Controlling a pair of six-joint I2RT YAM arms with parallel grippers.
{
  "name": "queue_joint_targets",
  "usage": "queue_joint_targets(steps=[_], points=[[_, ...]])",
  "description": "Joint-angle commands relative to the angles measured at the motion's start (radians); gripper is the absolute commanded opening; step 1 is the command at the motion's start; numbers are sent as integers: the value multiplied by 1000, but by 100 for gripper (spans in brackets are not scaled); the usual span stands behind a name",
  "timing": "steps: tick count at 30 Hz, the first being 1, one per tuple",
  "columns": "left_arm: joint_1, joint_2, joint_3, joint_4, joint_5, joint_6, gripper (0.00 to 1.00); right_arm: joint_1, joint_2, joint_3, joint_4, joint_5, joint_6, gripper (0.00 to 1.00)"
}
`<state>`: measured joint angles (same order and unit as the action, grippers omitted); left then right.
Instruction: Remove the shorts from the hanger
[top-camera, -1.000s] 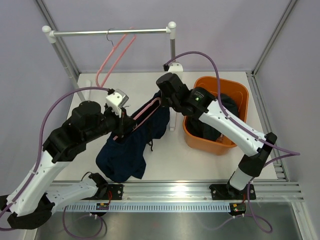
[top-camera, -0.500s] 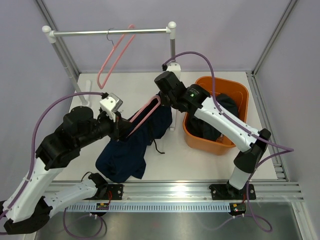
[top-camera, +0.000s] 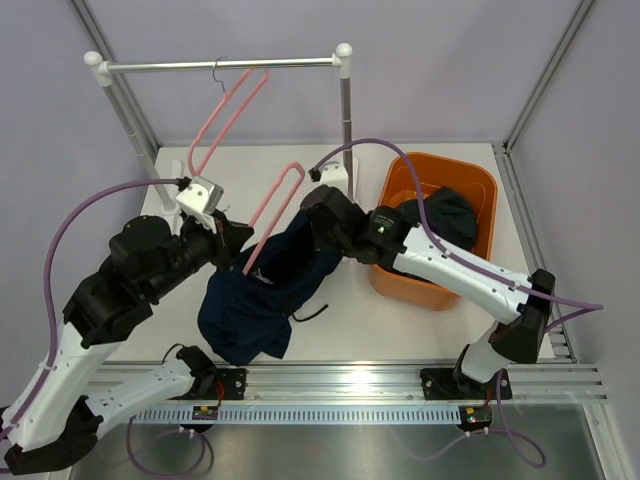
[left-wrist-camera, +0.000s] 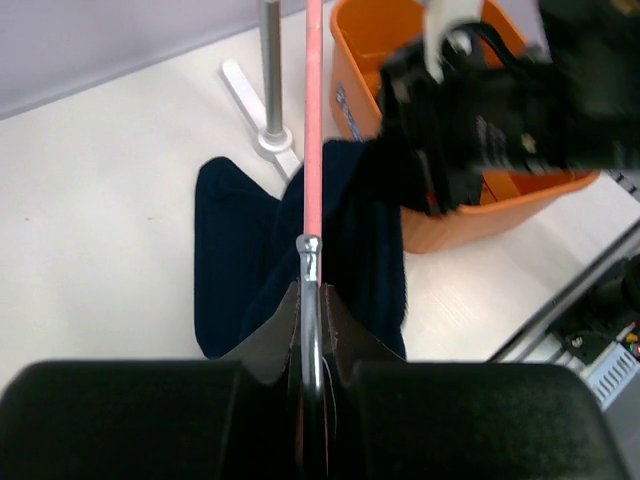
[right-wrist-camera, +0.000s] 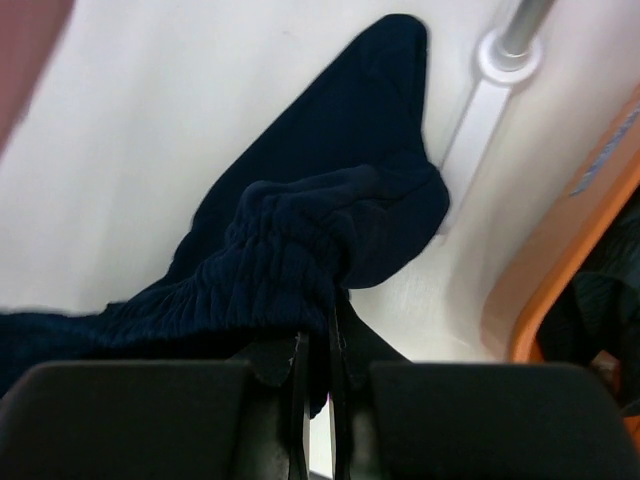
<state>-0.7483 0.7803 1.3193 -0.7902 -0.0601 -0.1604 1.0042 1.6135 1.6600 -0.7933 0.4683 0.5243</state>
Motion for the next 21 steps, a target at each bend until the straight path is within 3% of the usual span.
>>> queue_joint_targets(steps=[1,11,21], points=[[-5,-15,0,155,-125,-51,0,92,-81,0,72,56,37,0],[-5,45,-28,408,-277,-125,0,381,-29,113,36,113,20,0],[-5,181,121,528,-374,-65,0,516,5,153,-18,139,6,0]])
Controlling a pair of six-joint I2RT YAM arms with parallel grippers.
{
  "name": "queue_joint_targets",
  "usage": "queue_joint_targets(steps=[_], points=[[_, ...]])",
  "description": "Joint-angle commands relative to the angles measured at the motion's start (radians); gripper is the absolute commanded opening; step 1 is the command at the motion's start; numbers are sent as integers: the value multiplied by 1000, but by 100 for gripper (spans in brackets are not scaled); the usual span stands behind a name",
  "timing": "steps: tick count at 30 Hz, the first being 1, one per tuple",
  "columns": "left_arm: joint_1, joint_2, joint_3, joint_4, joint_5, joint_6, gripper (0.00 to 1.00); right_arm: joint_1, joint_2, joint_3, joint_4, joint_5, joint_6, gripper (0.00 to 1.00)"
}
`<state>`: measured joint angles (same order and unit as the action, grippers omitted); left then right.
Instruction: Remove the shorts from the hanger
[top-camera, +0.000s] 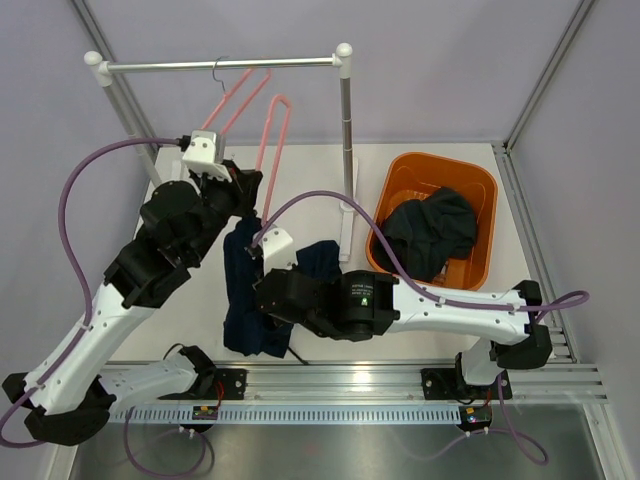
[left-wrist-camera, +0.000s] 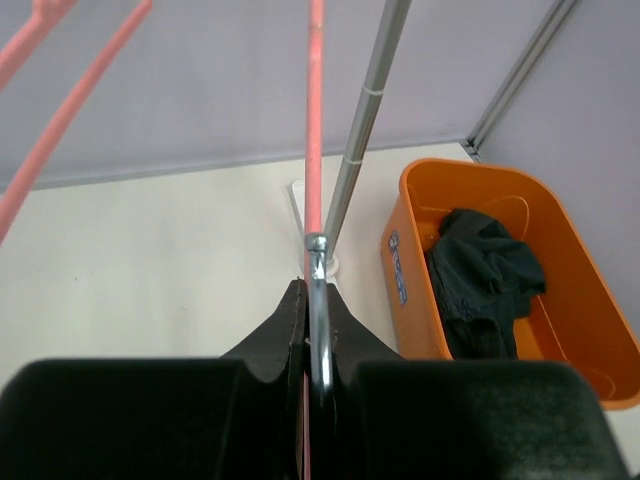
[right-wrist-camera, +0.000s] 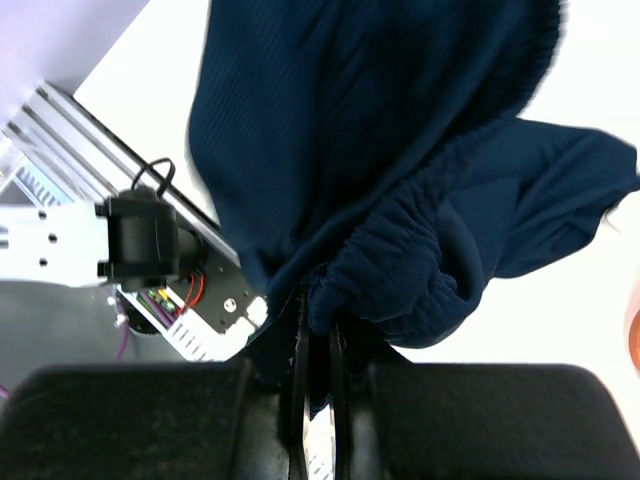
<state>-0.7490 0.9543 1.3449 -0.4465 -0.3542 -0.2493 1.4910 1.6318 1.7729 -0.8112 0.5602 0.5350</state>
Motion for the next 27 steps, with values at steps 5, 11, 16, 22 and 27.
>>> queue_joint_targets(steps=[5,11,16,22,27], points=[[-3,75,190,227,-149,103,0,84,-35,83,-77,98,-13,0],[-3,51,82,458,-253,197,0,175,-50,141,-170,173,-1,0],[0,52,56,525,-285,232,0,228,-69,192,-238,217,16,0],[10,72,49,588,-307,269,0,319,-58,292,-327,296,35,0],[43,107,91,606,-301,291,0,348,-52,315,-419,333,89,0]])
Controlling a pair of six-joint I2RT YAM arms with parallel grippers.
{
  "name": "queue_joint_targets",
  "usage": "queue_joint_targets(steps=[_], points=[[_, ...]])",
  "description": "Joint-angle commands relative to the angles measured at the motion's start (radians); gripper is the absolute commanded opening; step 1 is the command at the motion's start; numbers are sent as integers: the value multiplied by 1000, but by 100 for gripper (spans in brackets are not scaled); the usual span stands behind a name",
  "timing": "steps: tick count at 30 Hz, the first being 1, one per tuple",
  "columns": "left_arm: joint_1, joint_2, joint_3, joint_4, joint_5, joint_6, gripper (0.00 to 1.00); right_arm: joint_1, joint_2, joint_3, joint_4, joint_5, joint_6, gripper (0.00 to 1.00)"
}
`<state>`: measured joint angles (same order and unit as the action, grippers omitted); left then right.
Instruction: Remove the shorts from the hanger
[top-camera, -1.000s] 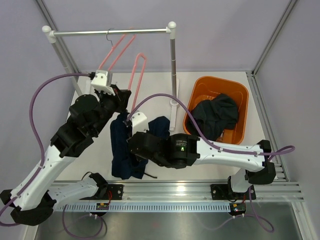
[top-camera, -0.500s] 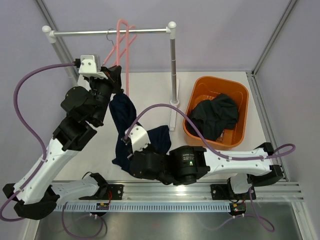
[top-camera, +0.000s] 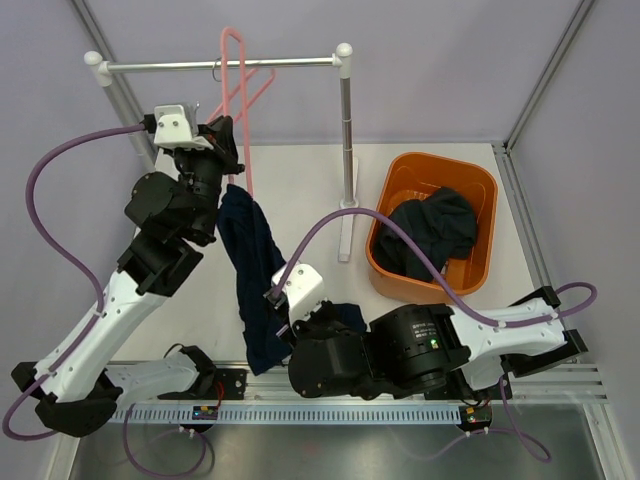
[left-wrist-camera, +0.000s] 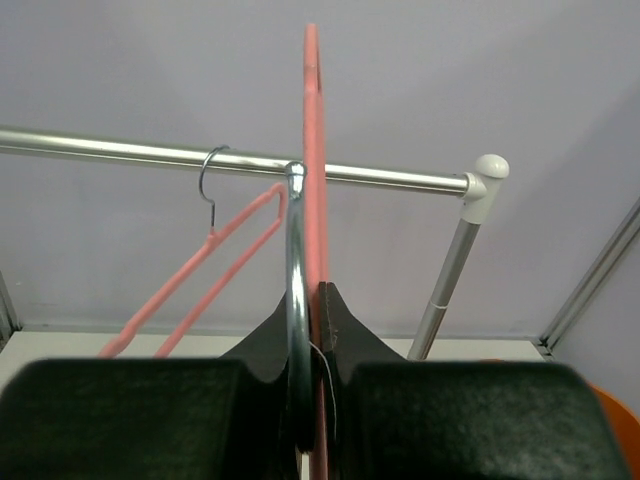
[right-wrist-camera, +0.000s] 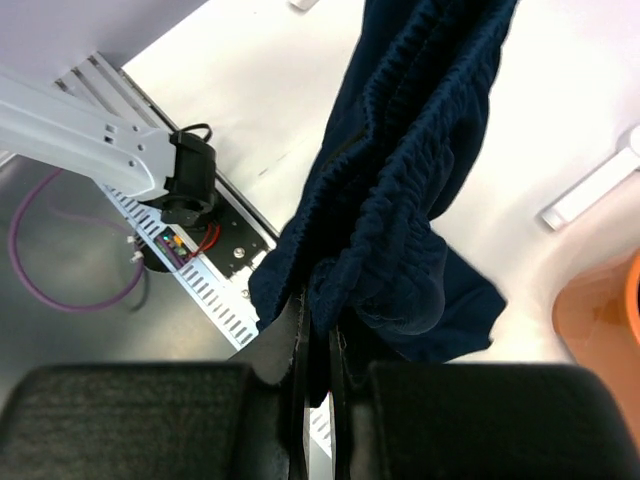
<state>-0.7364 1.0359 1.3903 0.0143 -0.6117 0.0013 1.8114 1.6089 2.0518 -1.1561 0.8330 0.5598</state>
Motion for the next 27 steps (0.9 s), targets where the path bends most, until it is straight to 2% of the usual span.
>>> queue_joint_targets(steps=[1,10,15,22,24,25,27], points=[[37,33,59,139,-37,34,0,28,-30,33,-89,77,93,0],[84,72,187,114,0,35,0,28,-81,24,-244,149,199,0],[88,88,191,133,9,40,0,28,-84,11,-241,149,204,0],[121,72,187,162,-10,68,0,28,-104,105,-438,229,301,0],[124,67,173,226,-22,95,0,28,-118,87,-401,195,235,0],[130,69,159,236,-16,95,0,28,-127,50,-331,174,200,0],[135,78,161,236,6,80,0,28,-122,34,-315,160,184,0]])
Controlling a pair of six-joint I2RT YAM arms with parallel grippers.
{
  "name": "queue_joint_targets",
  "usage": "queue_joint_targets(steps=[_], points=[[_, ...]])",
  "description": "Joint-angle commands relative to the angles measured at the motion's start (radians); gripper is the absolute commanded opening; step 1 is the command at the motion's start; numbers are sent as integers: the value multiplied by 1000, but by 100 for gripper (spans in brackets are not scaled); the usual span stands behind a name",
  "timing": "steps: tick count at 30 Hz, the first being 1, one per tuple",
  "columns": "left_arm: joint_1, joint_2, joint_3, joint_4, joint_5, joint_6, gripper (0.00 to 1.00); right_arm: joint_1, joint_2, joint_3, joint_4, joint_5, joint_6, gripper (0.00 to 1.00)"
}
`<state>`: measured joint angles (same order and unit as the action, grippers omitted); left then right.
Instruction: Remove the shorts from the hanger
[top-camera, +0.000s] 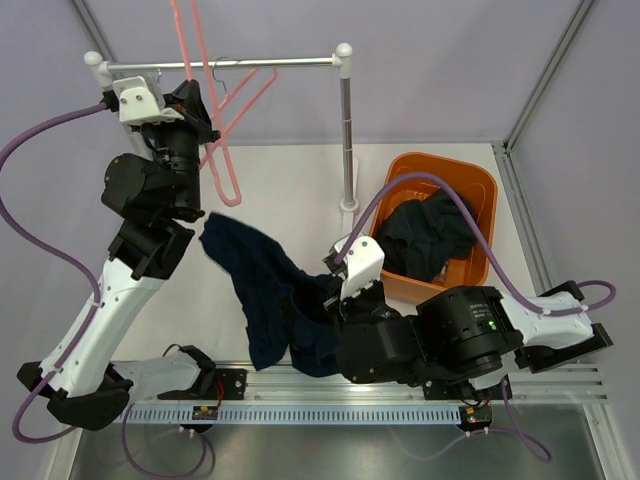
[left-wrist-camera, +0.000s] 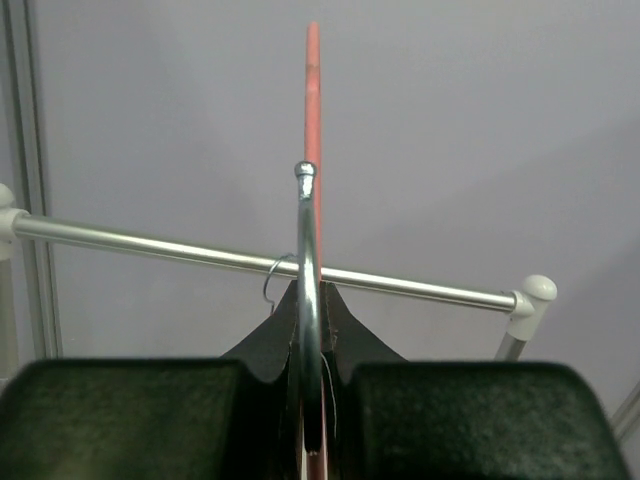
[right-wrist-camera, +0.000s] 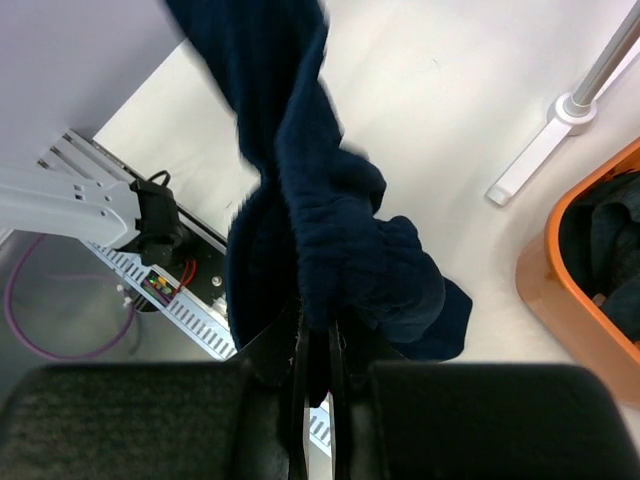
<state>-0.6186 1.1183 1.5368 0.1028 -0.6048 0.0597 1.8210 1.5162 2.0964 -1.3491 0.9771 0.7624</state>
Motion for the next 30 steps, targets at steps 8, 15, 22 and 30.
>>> queue_joint_targets(steps=[8,15,22,30], points=[[25,-20,-26,197,54,-38,0,17,56,56,-209,32,21,0],[25,-64,-38,20,141,-127,0,-187,-45,84,-76,100,-161,0],[23,-130,-64,-179,224,-208,0,-662,-117,95,347,-63,-538,0],[23,-179,-121,-345,319,-264,0,-787,-181,193,886,49,-918,0]])
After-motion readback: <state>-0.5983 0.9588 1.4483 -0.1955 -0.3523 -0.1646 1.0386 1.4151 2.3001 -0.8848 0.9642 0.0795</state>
